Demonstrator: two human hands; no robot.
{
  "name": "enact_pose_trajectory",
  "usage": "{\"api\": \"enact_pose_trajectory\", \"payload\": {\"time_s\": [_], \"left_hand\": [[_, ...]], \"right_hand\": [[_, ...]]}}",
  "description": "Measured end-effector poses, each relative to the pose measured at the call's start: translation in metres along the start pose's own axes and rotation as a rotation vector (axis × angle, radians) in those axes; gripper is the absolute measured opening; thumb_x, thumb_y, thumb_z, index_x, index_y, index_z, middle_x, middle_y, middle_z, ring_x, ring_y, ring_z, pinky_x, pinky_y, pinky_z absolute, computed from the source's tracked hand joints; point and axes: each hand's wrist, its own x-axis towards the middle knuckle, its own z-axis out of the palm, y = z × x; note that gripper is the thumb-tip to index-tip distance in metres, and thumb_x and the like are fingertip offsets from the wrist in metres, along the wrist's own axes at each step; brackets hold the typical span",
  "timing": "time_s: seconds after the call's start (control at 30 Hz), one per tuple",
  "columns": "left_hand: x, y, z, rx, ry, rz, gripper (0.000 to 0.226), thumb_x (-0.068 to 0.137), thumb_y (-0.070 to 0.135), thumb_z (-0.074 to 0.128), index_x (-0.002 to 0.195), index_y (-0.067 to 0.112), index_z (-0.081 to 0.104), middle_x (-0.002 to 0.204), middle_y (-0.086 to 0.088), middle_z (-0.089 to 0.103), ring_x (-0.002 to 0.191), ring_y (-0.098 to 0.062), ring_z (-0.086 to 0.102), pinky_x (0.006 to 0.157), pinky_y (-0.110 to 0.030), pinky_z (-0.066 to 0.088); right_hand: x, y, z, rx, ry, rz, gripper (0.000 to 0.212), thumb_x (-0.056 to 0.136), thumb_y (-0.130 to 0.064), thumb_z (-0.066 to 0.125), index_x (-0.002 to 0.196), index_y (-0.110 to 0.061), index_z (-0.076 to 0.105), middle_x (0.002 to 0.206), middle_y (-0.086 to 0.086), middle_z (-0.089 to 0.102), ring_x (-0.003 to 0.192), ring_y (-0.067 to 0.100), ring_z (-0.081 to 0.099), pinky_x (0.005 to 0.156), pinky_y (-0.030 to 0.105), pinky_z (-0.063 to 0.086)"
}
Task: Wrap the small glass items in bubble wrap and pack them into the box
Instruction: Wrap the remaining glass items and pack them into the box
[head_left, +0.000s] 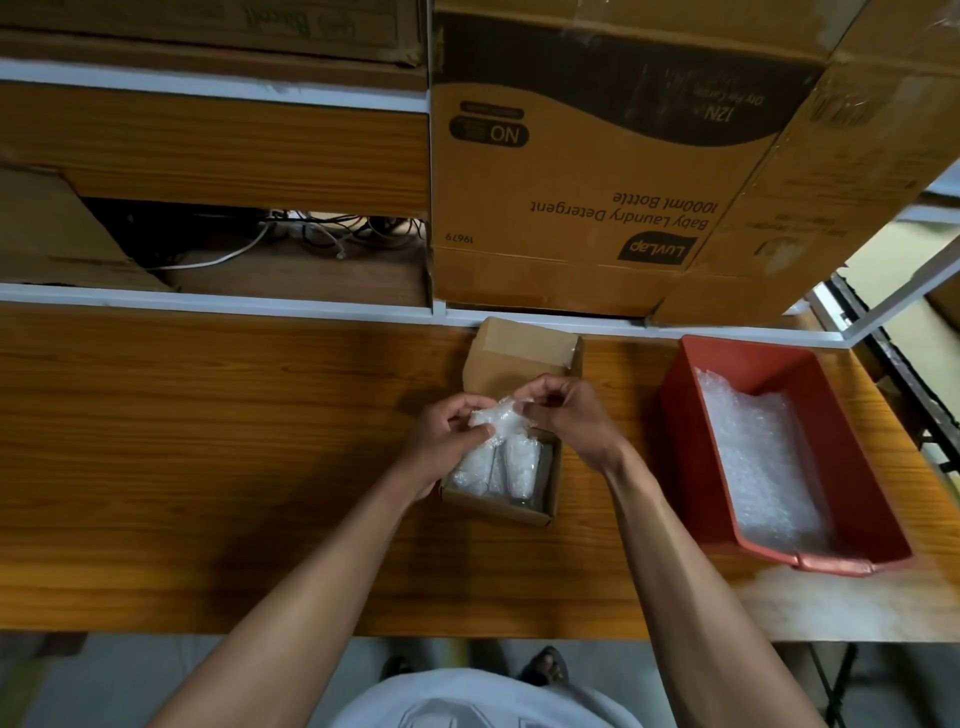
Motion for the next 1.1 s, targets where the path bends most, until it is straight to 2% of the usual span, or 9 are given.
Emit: {"api": "enact_pose_trajectory", "payload": {"time_s": [0.1, 0.23, 0.3, 0.43, 0.53, 0.63, 0.77, 0.9, 1.1], "left_hand": [[-0.001, 0.004, 0.002, 0.074, -0.022, -0.006, 0.019, 0.095, 0.022, 0.079, 0.113, 0.028, 0.076, 0.114, 0.011, 0.076, 0.107, -0.014, 0.071, 0.082, -0.033, 0.06], [-0.001, 0.007, 0.003, 0.104, -0.019, -0.049, 0.017, 0.095, 0.023, 0.078, 0.112, 0.025, 0.074, 0.121, 0.007, 0.073, 0.107, -0.017, 0.07, 0.082, -0.034, 0.06], [-0.002, 0.001, 0.006, 0.127, 0.026, -0.063, 0.017, 0.092, 0.023, 0.081, 0.107, 0.027, 0.074, 0.116, 0.006, 0.075, 0.101, -0.021, 0.072, 0.082, -0.037, 0.06], [-0.009, -0.013, 0.019, 0.237, 0.164, -0.078, 0.015, 0.09, 0.025, 0.084, 0.1, 0.031, 0.074, 0.103, 0.009, 0.076, 0.093, -0.013, 0.072, 0.077, -0.032, 0.06], [-0.015, -0.018, 0.032, 0.373, 0.237, -0.084, 0.013, 0.092, 0.026, 0.081, 0.1, 0.03, 0.072, 0.1, 0.015, 0.072, 0.087, -0.005, 0.068, 0.065, -0.021, 0.051], [-0.018, -0.024, 0.044, 0.494, 0.29, -0.069, 0.01, 0.094, 0.025, 0.08, 0.101, 0.027, 0.074, 0.101, 0.012, 0.074, 0.088, -0.006, 0.07, 0.067, -0.021, 0.053], [-0.018, -0.03, 0.055, 0.656, 0.345, -0.019, 0.012, 0.094, 0.023, 0.079, 0.105, 0.022, 0.073, 0.104, 0.007, 0.073, 0.087, -0.011, 0.068, 0.069, -0.021, 0.051], [-0.017, -0.037, 0.06, 0.745, 0.37, 0.068, 0.014, 0.092, 0.018, 0.08, 0.101, 0.018, 0.07, 0.106, -0.001, 0.07, 0.093, -0.02, 0.066, 0.076, -0.027, 0.049], [-0.019, -0.038, 0.069, 1.025, 0.252, 0.16, 0.019, 0.097, 0.022, 0.073, 0.113, 0.014, 0.067, 0.123, -0.008, 0.065, 0.11, -0.029, 0.063, 0.088, -0.039, 0.052]], "right_hand": [[0.004, -0.001, -0.003, -0.089, -0.015, 0.003, 0.014, 0.094, -0.004, 0.076, 0.104, -0.013, 0.077, 0.1, 0.001, 0.079, 0.097, 0.017, 0.075, 0.091, 0.041, 0.063], [0.009, -0.002, -0.006, -0.16, -0.037, -0.009, 0.016, 0.092, -0.007, 0.079, 0.103, -0.018, 0.078, 0.101, -0.004, 0.079, 0.098, 0.012, 0.074, 0.089, 0.036, 0.062], [0.012, 0.002, -0.005, -0.192, -0.04, -0.013, 0.018, 0.091, -0.009, 0.08, 0.104, -0.021, 0.077, 0.103, -0.005, 0.078, 0.099, 0.012, 0.074, 0.09, 0.035, 0.062], [0.014, 0.025, 0.002, -0.241, -0.001, -0.015, 0.026, 0.089, -0.012, 0.084, 0.108, -0.027, 0.074, 0.106, -0.007, 0.077, 0.1, 0.01, 0.073, 0.09, 0.037, 0.063], [0.008, 0.041, 0.011, -0.299, 0.07, -0.046, 0.027, 0.088, -0.01, 0.083, 0.11, -0.022, 0.073, 0.104, -0.01, 0.075, 0.097, 0.005, 0.072, 0.086, 0.024, 0.061], [-0.001, 0.051, 0.017, -0.435, 0.142, -0.111, 0.03, 0.089, -0.003, 0.081, 0.115, -0.014, 0.07, 0.104, -0.008, 0.071, 0.096, 0.008, 0.069, 0.081, 0.011, 0.055], [-0.013, 0.065, 0.018, -0.672, 0.177, -0.204, 0.039, 0.085, 0.004, 0.077, 0.12, -0.011, 0.066, 0.116, 0.005, 0.068, 0.099, 0.019, 0.068, 0.084, 0.036, 0.062], [-0.031, 0.071, 0.021, -0.909, 0.09, -0.171, 0.061, 0.085, -0.012, 0.082, 0.141, -0.015, 0.058, 0.143, 0.01, 0.058, 0.127, 0.032, 0.052, 0.104, 0.044, 0.052], [-0.045, 0.08, 0.017, -1.092, 0.122, -0.102, 0.063, 0.089, -0.032, 0.075, 0.146, -0.023, 0.05, 0.145, 0.004, 0.057, 0.124, 0.031, 0.044, 0.092, 0.041, 0.041]]}}
